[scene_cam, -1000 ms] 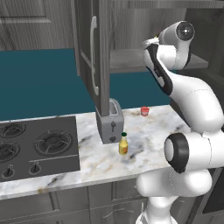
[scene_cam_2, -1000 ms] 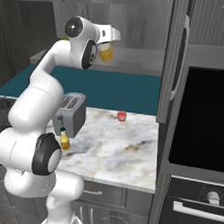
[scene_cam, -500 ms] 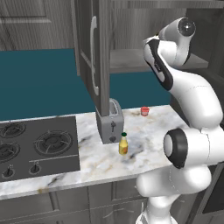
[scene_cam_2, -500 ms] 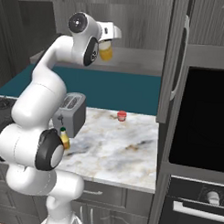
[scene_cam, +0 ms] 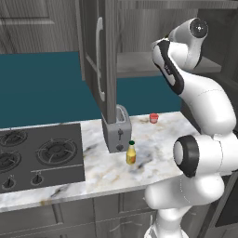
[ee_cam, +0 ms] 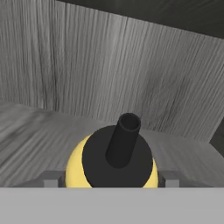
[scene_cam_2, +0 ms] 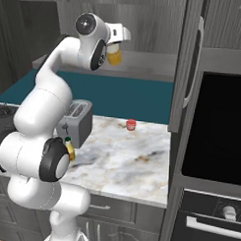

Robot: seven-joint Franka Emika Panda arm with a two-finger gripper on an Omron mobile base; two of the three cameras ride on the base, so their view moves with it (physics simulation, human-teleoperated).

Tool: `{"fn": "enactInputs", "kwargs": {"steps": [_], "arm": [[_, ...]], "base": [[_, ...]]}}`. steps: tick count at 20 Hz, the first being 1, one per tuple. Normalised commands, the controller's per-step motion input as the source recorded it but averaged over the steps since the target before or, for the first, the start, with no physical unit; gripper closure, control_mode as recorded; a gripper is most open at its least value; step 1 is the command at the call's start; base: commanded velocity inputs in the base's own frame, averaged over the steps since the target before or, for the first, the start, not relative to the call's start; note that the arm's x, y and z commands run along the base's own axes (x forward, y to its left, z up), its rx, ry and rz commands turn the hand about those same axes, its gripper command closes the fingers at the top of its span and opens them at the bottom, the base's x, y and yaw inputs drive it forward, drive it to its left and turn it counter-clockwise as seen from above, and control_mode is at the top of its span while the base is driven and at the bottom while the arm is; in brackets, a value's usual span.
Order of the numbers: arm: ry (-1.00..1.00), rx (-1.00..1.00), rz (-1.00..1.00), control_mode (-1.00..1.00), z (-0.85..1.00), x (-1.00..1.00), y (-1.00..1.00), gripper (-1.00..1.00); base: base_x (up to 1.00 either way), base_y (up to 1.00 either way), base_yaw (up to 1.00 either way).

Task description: Pick the mustard and mustard from the counter and place them in the cabinet.

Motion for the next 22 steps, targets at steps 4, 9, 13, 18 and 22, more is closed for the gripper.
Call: {"fn": "enactInputs", "kwargs": {"steps": [4,9,13,18,22], "arm": [[0.0,-0.02,0.05,-1.0,0.0,0.0,0.0,-1.0],[0.0,-0.02,0.05,-1.0,0.0,0.1,0.0,-1.0],[0.0,-0.03,0.04,-1.0,-0.02,0.28,0.0,-1.0],[-0.01,-0.04,0.02,-1.0,-0.06,0.12,0.0,-1.0],[-0.04,-0.07,0.0,-1.0,-0.03,0.0,0.0,-1.0]], "base": [[0.0,0.0,0.0],[0.0,0.0,0.0],[0.0,0.0,0.0],[0.0,0.0,0.0],[0.0,0.0,0.0]]}}
